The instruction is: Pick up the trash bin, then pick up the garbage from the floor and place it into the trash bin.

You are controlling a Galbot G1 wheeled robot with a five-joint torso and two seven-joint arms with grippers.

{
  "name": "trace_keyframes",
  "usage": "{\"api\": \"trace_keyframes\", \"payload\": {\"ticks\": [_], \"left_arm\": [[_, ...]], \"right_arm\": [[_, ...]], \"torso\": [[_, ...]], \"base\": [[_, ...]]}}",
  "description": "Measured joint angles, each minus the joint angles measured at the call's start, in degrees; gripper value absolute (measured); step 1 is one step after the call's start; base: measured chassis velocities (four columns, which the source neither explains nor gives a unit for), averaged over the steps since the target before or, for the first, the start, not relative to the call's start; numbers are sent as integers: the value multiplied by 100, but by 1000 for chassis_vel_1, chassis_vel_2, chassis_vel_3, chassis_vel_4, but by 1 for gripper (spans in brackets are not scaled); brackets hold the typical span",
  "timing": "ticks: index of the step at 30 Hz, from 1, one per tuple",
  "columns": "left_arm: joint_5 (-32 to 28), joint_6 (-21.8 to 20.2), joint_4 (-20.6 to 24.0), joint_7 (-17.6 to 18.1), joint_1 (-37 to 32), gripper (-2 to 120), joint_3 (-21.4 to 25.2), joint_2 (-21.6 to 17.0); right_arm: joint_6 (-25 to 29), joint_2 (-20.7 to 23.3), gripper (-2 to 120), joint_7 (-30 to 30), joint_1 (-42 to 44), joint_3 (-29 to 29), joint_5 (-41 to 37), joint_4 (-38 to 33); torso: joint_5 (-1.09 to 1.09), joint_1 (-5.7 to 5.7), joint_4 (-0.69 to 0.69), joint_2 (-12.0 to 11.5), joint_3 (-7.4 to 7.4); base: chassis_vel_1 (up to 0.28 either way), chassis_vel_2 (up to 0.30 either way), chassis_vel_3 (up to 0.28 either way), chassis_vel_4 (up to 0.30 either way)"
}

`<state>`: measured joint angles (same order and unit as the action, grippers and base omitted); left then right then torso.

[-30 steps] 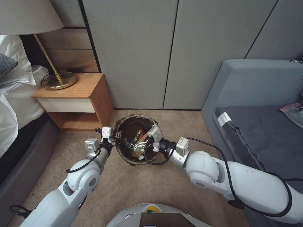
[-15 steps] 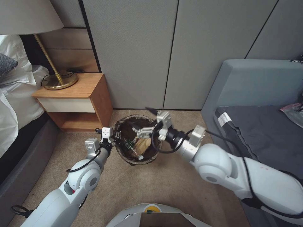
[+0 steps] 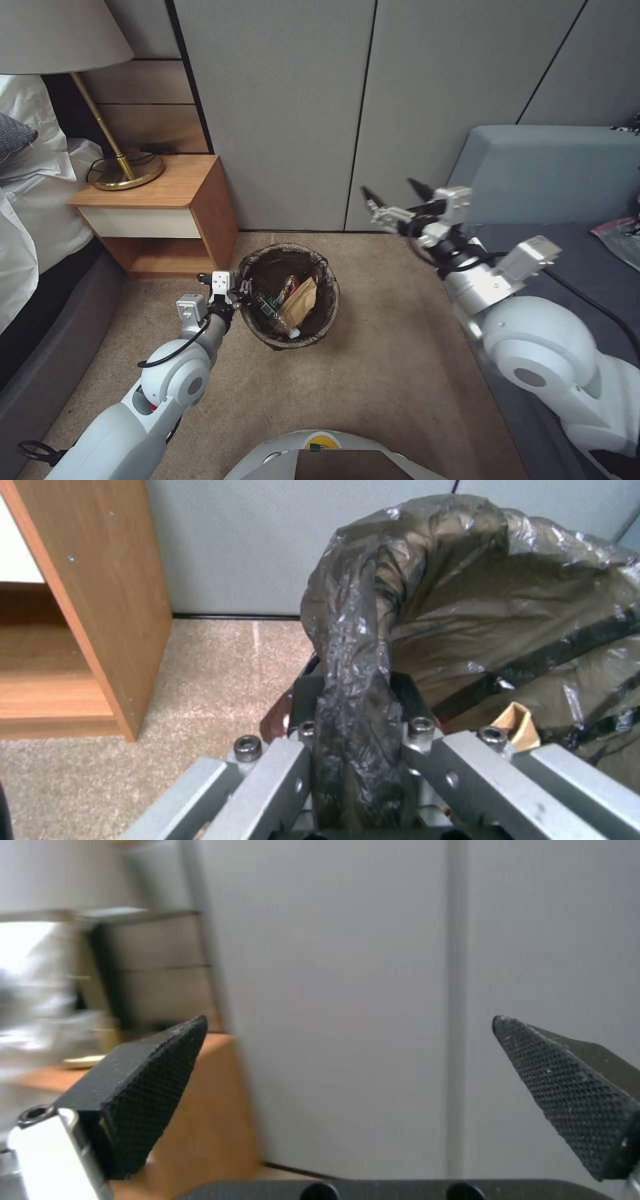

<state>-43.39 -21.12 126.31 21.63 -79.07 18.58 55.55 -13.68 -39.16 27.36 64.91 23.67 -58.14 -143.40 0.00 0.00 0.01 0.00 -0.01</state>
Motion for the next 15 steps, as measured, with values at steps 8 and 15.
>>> {"api": "trace_keyframes", "payload": {"ticks": [8, 15], "left_arm": [[88, 21, 45, 8, -120, 5, 31, 58], [258, 51, 45, 13, -215, 5, 73, 142]], "right_arm": [[-75, -757, 100, -75, 1883, 1312, 1029, -3], [47, -1584, 100, -239, 2836, 1575, 2234, 3]], "torso": [[2, 0, -4, 0, 0], [-1, 0, 1, 0, 0]], "base": [[0, 0, 0, 0], [0, 0, 0, 0]]}}
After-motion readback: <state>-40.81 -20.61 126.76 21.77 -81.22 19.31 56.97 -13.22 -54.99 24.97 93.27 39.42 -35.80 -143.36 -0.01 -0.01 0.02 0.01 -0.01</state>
